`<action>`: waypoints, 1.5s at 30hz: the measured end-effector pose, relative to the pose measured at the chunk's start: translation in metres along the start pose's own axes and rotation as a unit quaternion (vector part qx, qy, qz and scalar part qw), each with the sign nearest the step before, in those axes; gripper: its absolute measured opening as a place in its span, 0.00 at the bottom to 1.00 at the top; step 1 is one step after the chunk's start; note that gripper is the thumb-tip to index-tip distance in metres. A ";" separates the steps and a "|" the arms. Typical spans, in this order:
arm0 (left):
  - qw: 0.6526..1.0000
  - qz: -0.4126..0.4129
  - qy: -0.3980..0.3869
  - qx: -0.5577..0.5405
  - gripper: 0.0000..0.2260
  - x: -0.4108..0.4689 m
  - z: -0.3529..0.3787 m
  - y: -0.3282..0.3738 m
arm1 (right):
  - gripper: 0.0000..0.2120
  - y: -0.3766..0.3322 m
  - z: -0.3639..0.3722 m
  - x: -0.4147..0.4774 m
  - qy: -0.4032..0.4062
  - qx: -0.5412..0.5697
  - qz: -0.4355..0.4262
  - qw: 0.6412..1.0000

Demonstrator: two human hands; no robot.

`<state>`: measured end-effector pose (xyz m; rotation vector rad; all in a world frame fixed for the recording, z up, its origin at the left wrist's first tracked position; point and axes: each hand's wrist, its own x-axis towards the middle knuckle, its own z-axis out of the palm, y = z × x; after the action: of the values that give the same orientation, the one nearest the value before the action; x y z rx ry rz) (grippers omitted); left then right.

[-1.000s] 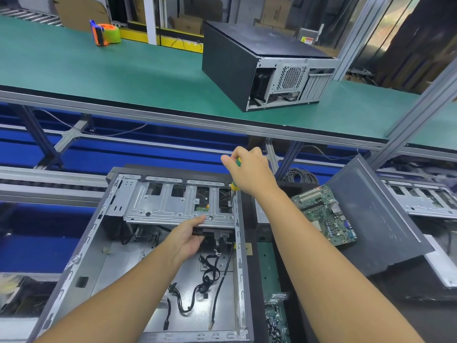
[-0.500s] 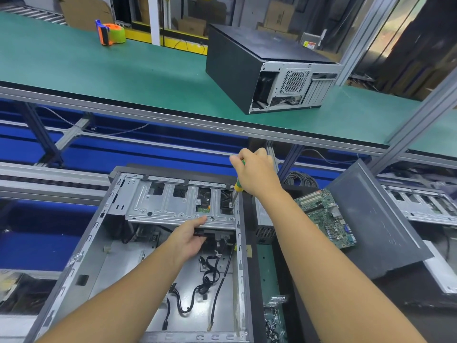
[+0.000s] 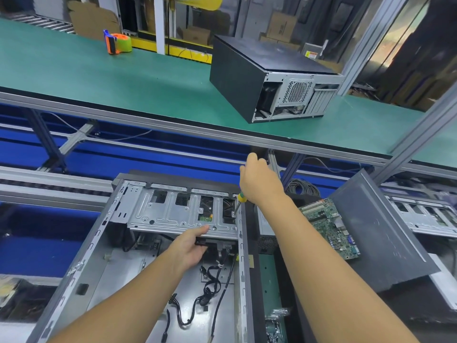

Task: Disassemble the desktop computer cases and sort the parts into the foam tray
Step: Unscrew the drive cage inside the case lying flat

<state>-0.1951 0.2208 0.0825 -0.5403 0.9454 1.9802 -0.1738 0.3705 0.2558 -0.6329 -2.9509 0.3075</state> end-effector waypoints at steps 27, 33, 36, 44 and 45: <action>1.000 0.004 -0.002 -0.010 0.08 0.000 -0.001 0.001 | 0.23 -0.008 -0.003 -0.002 0.003 -0.063 0.079 0.995; 1.000 0.005 0.001 -0.011 0.07 0.001 0.000 0.000 | 0.12 -0.007 -0.012 0.003 -0.119 0.084 0.003 0.989; 1.000 0.003 -0.007 -0.012 0.05 0.000 0.000 0.000 | 0.12 -0.006 -0.010 0.002 -0.091 0.069 0.007 0.993; 1.000 0.000 -0.010 -0.013 0.05 0.001 -0.002 0.000 | 0.17 -0.006 -0.009 0.006 -0.052 -0.118 0.057 0.990; 1.000 -0.001 -0.010 -0.009 0.05 0.001 -0.002 0.000 | 0.16 -0.006 -0.010 0.007 -0.064 -0.103 0.049 0.991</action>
<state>-0.1956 0.2199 0.0810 -0.5299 0.9146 1.9916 -0.1808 0.3699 0.2674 -0.8145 -3.1064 0.0526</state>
